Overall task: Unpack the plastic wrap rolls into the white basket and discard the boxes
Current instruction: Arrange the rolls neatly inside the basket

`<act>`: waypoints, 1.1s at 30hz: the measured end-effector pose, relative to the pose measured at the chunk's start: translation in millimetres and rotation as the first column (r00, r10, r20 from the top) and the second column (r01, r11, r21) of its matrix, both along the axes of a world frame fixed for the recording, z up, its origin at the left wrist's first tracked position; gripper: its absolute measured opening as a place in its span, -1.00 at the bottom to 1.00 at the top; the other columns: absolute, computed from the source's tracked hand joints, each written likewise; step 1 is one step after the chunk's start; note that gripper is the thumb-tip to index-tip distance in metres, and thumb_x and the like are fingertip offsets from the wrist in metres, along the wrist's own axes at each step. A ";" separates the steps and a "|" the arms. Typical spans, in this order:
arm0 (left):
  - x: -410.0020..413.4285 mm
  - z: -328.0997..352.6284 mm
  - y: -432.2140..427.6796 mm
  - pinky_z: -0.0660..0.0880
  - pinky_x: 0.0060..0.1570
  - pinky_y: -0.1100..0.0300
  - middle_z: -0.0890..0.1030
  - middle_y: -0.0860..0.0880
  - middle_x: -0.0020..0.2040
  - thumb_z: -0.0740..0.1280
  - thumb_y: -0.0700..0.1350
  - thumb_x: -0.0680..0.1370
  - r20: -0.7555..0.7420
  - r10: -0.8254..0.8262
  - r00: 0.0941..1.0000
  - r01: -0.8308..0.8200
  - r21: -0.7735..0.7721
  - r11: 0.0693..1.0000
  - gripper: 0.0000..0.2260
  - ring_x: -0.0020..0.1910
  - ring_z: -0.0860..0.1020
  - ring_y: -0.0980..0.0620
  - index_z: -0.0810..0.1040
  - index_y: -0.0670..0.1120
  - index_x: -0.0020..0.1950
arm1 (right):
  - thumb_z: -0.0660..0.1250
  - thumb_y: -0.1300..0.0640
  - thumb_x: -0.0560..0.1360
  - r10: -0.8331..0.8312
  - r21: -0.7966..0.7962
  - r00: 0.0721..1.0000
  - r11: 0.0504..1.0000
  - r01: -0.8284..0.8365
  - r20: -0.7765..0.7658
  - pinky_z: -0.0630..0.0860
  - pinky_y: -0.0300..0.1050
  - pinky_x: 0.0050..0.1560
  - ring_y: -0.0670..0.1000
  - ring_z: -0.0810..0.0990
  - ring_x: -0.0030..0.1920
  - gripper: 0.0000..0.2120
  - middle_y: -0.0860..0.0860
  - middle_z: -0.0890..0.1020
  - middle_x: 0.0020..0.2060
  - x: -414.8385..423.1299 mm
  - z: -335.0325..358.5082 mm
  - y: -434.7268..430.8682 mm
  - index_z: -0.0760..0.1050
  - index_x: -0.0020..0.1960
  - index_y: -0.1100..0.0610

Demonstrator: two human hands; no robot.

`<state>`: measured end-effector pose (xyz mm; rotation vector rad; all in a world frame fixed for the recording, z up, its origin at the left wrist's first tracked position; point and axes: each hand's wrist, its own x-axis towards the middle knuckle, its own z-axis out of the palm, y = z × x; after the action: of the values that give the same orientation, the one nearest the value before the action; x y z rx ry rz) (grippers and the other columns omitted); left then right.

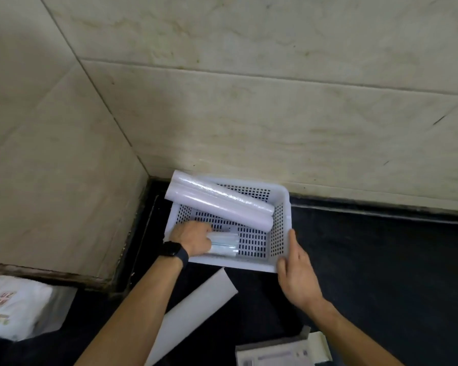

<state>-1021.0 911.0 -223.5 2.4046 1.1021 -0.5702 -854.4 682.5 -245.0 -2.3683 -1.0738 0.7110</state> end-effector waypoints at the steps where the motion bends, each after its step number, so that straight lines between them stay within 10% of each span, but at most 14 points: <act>1: 0.1 -5.9 -0.9 0.50 0.00 0.10 0.58 -0.04 0.06 0.25 -0.11 0.45 -0.037 -0.041 0.998 0.043 0.050 0.998 -0.77 0.04 0.54 -0.05 0.55 0.06 0.08 | 0.11 0.07 0.64 -0.022 0.007 0.998 1.000 0.022 -0.065 0.49 0.05 0.29 0.06 0.42 0.34 -0.29 0.08 0.34 0.46 -4.4 -1.8 -0.4 -0.26 0.62 -0.01; 7: 2.1 -18.8 -5.6 0.34 0.30 0.01 0.46 0.00 0.31 0.31 -0.08 0.42 -0.031 -0.088 0.996 0.091 0.102 0.991 -0.51 0.30 0.40 -0.06 0.42 0.09 0.36 | 0.09 0.12 0.62 -0.104 0.047 0.967 0.992 0.118 -0.231 0.53 -0.05 -0.08 -0.05 0.56 0.01 -0.23 0.04 0.46 0.26 -11.6 -3.1 4.0 -0.39 0.57 -0.16; 18: 0.0 -11.4 -8.9 0.50 -0.07 0.18 0.64 0.04 0.10 0.26 -0.08 0.51 0.006 -0.048 0.999 0.048 -0.010 0.999 -0.60 -0.06 0.56 0.00 0.50 0.19 0.32 | 0.07 0.11 0.64 -0.087 0.049 0.965 0.994 0.102 -0.249 0.48 -0.24 -0.24 -0.07 0.60 -0.14 -0.23 0.03 0.56 0.09 -8.6 -13.1 2.1 -0.45 0.54 -0.18; 26: -8.5 -6.9 -7.1 0.55 0.02 0.08 0.57 0.02 0.24 0.24 -0.11 0.48 0.159 0.035 0.987 -0.039 0.024 0.999 -0.47 0.09 0.55 -0.03 0.35 0.15 0.46 | 0.19 0.07 0.61 -0.084 0.045 0.996 0.996 0.083 0.022 0.33 0.13 0.47 0.16 0.17 0.52 -0.32 0.15 0.10 0.56 -3.1 -12.2 1.2 -0.08 0.62 0.10; 33: -23.5 26.2 15.9 0.53 -0.16 0.08 0.51 0.08 0.00 0.34 -0.09 0.50 0.742 0.294 0.602 -0.544 0.112 0.832 -0.80 -0.04 0.53 0.02 0.49 0.05 0.12 | 0.27 0.02 0.57 0.150 0.104 0.939 0.976 -0.190 0.310 0.30 0.12 0.49 0.16 0.33 0.46 -0.56 0.12 0.47 0.40 24.8 14.8 77.4 0.44 0.40 0.17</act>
<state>-1044.5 927.0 -197.3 2.1344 1.3893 0.7199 -829.5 760.0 -230.3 -2.3369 -1.4209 0.3253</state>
